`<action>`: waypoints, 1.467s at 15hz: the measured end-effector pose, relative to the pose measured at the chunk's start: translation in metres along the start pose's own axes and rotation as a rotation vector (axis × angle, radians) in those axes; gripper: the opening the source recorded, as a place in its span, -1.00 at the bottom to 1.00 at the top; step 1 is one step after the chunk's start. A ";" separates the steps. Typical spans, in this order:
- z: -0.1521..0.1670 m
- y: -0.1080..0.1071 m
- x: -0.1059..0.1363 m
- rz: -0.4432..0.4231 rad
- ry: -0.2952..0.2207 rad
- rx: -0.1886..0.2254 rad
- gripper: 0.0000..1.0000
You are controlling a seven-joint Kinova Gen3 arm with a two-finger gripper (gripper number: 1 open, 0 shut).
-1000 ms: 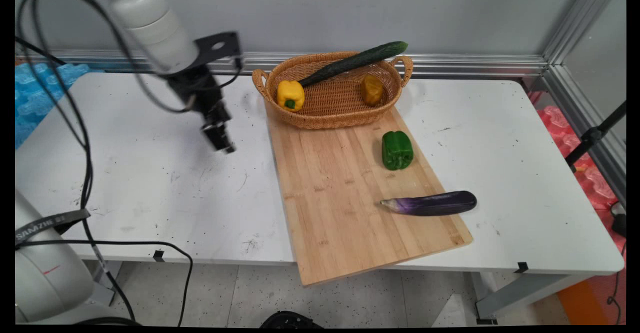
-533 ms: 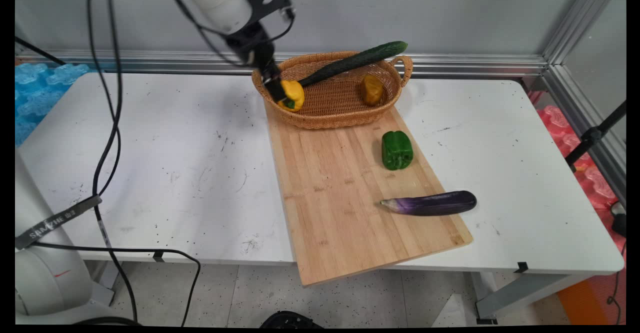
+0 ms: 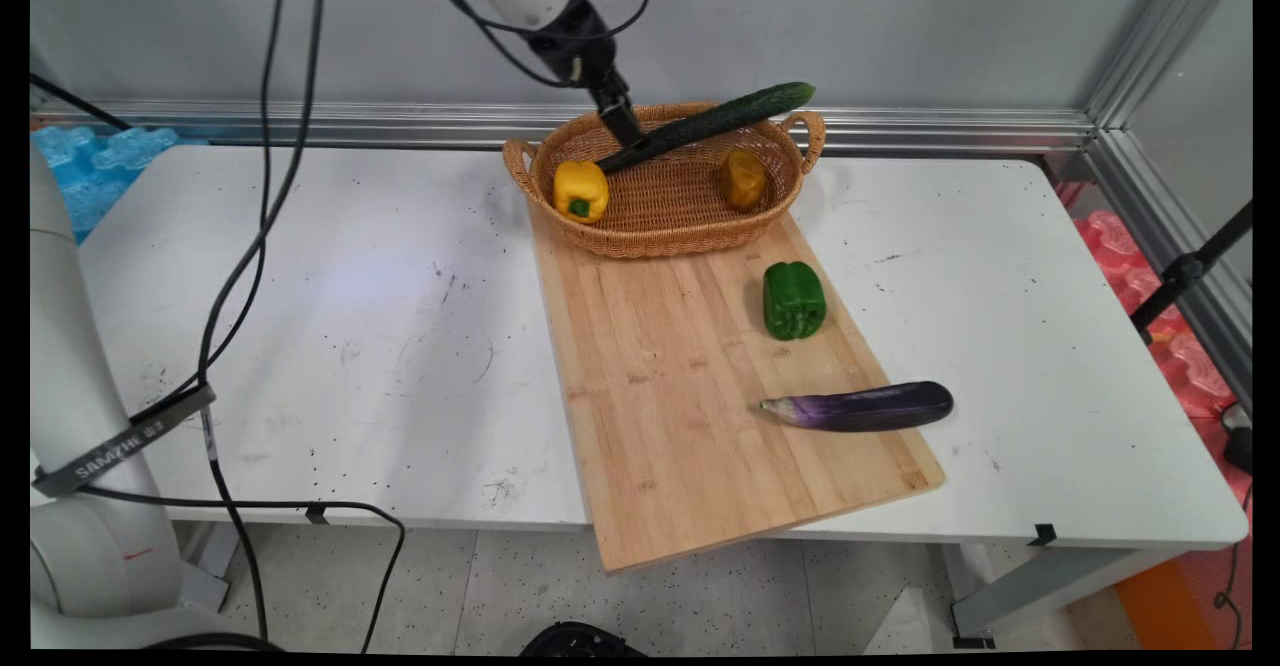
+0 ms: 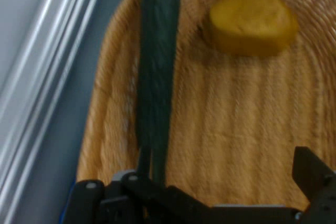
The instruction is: Pick up the cucumber from the vegetable basket
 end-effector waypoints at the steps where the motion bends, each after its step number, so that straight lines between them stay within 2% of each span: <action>1: 0.008 -0.006 0.003 0.008 0.014 -0.001 1.00; 8: 0.050 -0.034 0.010 0.045 0.069 -0.028 1.00; 18: 0.092 -0.055 0.004 0.073 0.107 -0.077 1.00; 22: 0.103 -0.060 0.001 0.072 0.116 -0.079 1.00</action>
